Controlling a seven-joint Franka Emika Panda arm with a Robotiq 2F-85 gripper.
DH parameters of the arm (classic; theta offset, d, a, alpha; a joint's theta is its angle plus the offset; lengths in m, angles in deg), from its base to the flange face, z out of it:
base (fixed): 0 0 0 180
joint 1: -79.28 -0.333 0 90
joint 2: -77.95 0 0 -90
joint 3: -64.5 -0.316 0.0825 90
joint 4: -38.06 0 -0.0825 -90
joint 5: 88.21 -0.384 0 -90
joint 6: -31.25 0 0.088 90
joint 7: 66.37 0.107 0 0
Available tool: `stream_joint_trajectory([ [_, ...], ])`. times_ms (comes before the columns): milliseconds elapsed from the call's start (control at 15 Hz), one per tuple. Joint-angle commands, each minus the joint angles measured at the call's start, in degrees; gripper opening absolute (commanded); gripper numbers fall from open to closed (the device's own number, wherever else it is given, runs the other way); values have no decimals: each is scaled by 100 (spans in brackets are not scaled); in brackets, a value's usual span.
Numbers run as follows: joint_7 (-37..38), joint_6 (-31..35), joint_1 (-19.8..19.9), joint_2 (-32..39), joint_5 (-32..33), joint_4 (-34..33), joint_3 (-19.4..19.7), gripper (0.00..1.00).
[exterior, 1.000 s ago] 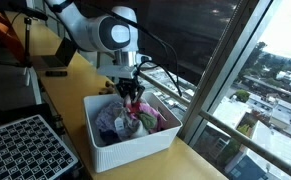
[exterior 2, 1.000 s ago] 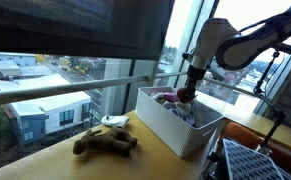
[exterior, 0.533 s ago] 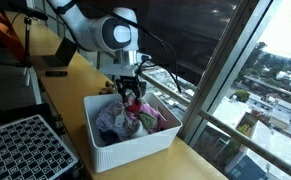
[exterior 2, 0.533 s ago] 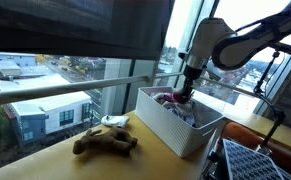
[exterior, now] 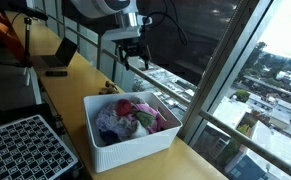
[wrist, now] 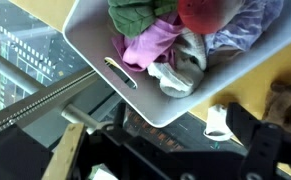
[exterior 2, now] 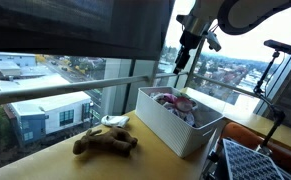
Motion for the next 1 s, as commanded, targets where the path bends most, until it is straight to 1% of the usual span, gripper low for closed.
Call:
stream_joint_trajectory([
  [0, -173, -137, -104, -46, -231, -141, -159, 100],
  [200, -267, 80, -197, 101, -408, -148, -309, 100],
  [400, -300, 139, -336, 407, -573, -377, -468, 100],
  [667, -264, 185, -558, 999, -728, -859, -663, 100],
  [933, -336, 211, -693, 1768, -708, -1337, -692, 100],
])
